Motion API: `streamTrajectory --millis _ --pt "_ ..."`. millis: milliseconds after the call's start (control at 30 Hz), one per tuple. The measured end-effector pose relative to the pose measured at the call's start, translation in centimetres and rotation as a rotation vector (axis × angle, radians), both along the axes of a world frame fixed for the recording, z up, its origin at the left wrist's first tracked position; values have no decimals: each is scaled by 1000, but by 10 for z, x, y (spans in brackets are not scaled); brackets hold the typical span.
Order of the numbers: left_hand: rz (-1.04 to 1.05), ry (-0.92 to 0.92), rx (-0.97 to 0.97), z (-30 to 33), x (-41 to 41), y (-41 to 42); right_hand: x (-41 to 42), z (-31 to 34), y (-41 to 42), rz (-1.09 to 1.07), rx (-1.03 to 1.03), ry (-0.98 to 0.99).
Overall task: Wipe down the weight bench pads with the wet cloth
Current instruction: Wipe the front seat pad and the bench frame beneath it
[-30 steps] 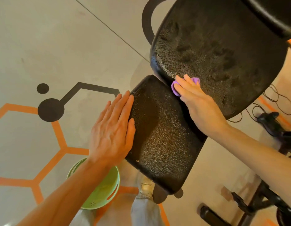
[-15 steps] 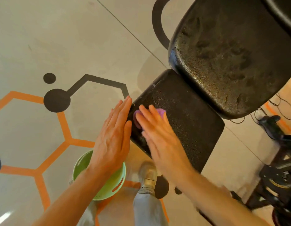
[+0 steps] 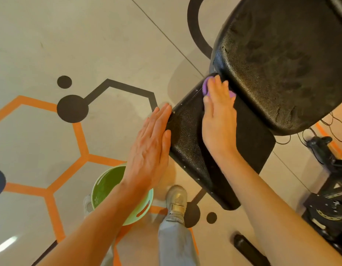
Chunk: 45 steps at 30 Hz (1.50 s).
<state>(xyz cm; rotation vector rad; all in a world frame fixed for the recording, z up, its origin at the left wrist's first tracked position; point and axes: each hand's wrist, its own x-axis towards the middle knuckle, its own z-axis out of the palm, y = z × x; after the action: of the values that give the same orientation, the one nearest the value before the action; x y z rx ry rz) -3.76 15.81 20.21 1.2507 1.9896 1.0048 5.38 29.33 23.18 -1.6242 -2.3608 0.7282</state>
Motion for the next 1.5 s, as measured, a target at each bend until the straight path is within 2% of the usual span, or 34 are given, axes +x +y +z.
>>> streamTrajectory --millis 67,200,267,367,400,500,600,700,800,967,1167,1300,1367,1500 --pt "8 15 17 -1 1 0 -11 -1 -20 -76 -23 10" --pt "3 -5 33 -4 -1 0 32 21 -106 325 -117 76" --pt "-12 2 29 -3 -2 -1 35 17 -78 338 -107 86" --pt "1 17 10 -2 -1 0 -2 9 -28 113 -106 104" --pt "8 13 5 -2 0 -1 -4 8 -28 111 -110 109" --pt "16 -9 8 -1 0 0 53 13 -66 329 -156 104" --pt "50 -65 25 1 0 -5 119 31 -104 356 -200 41" --pt "89 -107 60 2 6 -12 86 20 -92 324 -134 29" --pt "125 -125 88 0 11 -12 47 15 -81 416 -95 80" --pt "133 -112 61 1 10 -12 135 25 -108 688 -9 -143" --pt "130 -172 91 1 10 -12 51 16 -89 622 4 -15" --pt "115 -207 79 4 8 -14 127 21 -107 674 7 -257" --pt "108 -227 72 6 8 -15 139 25 -111 672 -8 -319" --pt "89 -242 66 8 9 -15 57 19 -86 506 13 -113"
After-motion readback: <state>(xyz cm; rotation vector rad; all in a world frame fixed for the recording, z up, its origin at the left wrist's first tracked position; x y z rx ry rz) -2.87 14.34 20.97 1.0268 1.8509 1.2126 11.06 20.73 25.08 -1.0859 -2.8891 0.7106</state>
